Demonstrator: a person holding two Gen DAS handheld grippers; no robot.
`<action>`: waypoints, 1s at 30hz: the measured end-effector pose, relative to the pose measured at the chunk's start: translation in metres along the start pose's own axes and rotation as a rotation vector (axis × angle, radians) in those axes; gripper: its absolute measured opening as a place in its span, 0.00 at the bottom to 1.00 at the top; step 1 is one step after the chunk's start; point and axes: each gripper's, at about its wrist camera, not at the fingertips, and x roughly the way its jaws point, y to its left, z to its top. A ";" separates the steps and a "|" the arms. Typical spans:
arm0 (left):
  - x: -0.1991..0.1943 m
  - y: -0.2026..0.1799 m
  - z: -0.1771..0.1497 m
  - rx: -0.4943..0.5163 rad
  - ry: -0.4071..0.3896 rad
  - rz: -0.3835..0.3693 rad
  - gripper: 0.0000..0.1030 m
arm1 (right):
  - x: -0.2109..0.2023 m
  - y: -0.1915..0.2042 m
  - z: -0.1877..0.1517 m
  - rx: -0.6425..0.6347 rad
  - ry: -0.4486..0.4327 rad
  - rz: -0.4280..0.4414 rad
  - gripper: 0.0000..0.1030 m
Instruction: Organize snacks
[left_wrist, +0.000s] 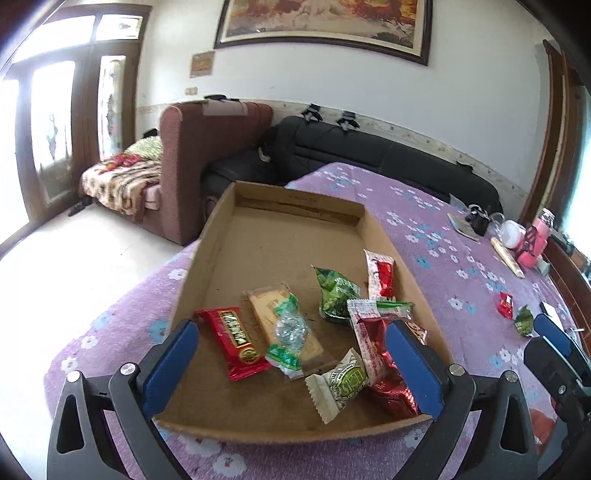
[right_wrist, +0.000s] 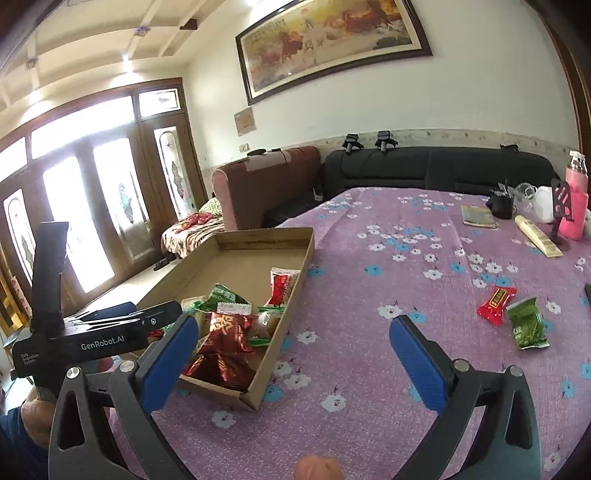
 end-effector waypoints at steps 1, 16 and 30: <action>-0.005 0.000 0.001 0.005 -0.007 0.005 0.99 | -0.001 0.001 -0.001 -0.005 -0.002 0.000 1.00; -0.050 -0.022 -0.001 0.114 -0.107 0.112 0.99 | -0.019 0.021 -0.004 -0.130 -0.030 0.027 1.00; -0.054 -0.031 -0.002 0.074 -0.152 0.202 0.99 | -0.027 0.008 -0.005 -0.091 -0.036 0.015 1.00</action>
